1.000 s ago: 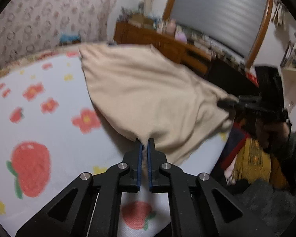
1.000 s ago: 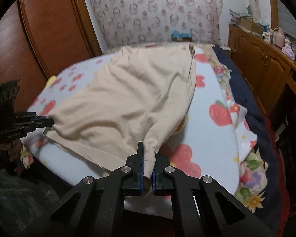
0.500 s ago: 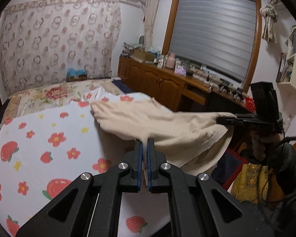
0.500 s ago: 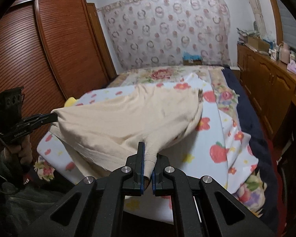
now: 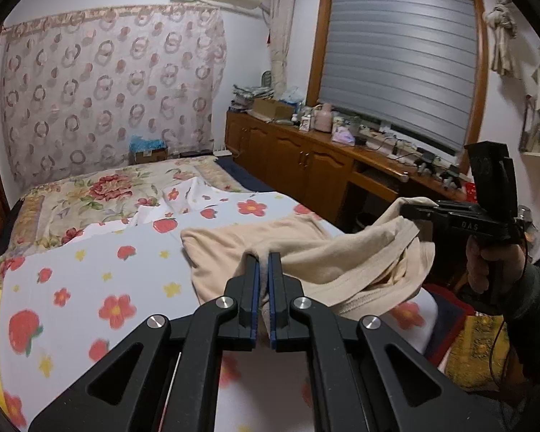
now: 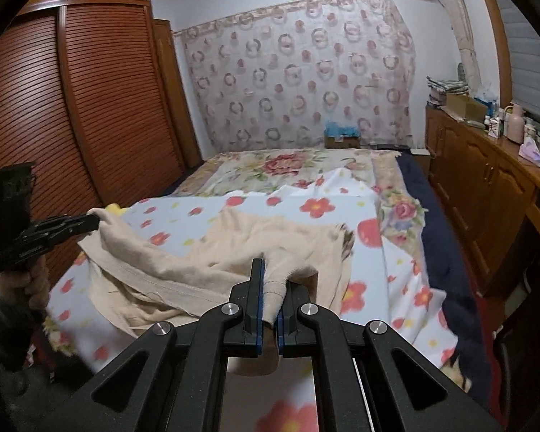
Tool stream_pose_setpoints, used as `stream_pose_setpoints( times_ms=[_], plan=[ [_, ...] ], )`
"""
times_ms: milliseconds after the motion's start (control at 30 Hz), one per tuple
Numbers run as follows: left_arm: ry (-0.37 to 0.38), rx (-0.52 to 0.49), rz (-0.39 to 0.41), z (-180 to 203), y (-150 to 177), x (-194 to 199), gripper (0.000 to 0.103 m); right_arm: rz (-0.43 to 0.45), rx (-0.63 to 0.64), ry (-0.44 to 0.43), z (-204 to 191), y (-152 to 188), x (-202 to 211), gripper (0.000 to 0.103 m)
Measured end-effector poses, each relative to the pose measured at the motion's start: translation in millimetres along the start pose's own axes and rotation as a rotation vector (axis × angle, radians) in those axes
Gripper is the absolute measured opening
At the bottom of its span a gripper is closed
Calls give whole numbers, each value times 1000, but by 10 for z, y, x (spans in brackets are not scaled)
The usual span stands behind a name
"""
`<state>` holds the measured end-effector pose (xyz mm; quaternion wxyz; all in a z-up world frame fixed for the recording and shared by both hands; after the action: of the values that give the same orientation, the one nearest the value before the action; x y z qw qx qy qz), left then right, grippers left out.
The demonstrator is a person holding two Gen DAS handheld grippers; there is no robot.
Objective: Fold small clothes
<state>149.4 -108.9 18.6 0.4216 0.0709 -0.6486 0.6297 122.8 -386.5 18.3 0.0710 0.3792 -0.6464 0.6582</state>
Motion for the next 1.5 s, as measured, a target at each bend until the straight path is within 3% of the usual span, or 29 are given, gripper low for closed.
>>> stream_pose_setpoints(
  times_ms=[267, 600, 800, 900, 933, 967, 1067, 1200, 1367, 1500],
  plan=[
    [-32, 27, -67, -385, -468, -728, 5, -42, -40, 56, 303, -412, -796, 5],
    [-61, 58, -175, -654, -571, -1463, 5, -107, -33, 79, 390, -632, -1227, 6],
    [-62, 77, -228, -747, -513, -1716, 5, -97, -52, 98, 463, -737, -1220, 28],
    [-50, 73, -242, -772, -532, -1761, 12, -71, -47, 130, 460, -751, -1103, 34],
    [-46, 66, -238, -774, -550, -1746, 22, -65, -39, 124, 442, -738, -1063, 36],
    [-43, 62, -230, -783, -562, -1715, 42, -65, -32, 114, 428, -702, -1048, 41],
    [-17, 69, -201, -836, -589, -1581, 63, -71, -16, 101, 391, -577, -977, 47],
    [-8, 63, -190, -861, -537, -1407, 67, -84, 4, 94, 372, -430, -845, 49],
    [35, 75, -247, -859, -303, -1361, 69, -152, 3, 91, 348, -279, -828, 50],
    [49, 63, -282, -817, -177, -1444, 69, -217, 34, 153, 375, -250, -1021, 50]
  ],
)
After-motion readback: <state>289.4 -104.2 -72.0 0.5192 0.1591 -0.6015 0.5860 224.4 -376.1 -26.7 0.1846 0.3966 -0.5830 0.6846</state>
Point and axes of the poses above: each gripper's, at about its wrist camera, not at the fingertips, and x roughly against the way its jaws point, z to its right, y to its underside, the point moved 3 cm from there along -x, roughly the way its jaws point, and after that the axes turned 10 degrees about -z, right-handed, at the moved point
